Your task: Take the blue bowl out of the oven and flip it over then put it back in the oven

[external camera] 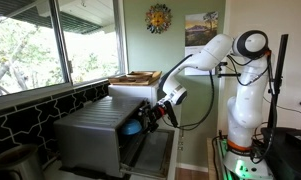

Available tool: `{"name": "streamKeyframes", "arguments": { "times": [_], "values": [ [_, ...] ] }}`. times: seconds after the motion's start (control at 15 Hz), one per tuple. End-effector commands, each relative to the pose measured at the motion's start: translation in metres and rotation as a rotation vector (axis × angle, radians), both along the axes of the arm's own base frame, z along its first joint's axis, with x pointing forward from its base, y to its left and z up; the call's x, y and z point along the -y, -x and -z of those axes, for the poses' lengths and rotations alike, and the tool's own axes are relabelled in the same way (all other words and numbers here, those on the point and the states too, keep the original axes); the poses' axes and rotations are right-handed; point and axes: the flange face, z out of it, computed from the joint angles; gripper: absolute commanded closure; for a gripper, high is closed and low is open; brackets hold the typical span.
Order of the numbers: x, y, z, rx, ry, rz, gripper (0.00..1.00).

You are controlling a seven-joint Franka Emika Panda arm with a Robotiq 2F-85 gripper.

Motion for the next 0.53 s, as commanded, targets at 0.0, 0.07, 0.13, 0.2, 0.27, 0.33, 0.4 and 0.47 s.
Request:
{"name": "streamKeyframes", "arguments": {
  "times": [0.0, 0.07, 0.13, 0.2, 0.27, 0.33, 0.4, 0.47],
  "values": [
    [0.0004, -0.0073, 0.0066, 0.015, -0.034, 0.026, 0.06],
    [0.001, -0.0086, 0.0068, 0.015, -0.042, 0.035, 0.07],
    [0.001, -0.0096, 0.0073, 0.014, -0.046, 0.04, 0.05],
    [0.0008, -0.0105, 0.0081, 0.011, -0.052, 0.046, 0.01],
    [0.0007, -0.0111, 0.0089, 0.008, -0.056, 0.051, 0.01],
    [0.0009, -0.0116, 0.0096, 0.006, -0.06, 0.056, 0.0],
    [0.0015, -0.0121, 0.0101, 0.004, -0.063, 0.06, 0.05],
    [0.0019, -0.0126, 0.0108, 0.002, -0.066, 0.064, 0.12]
  ]
}}
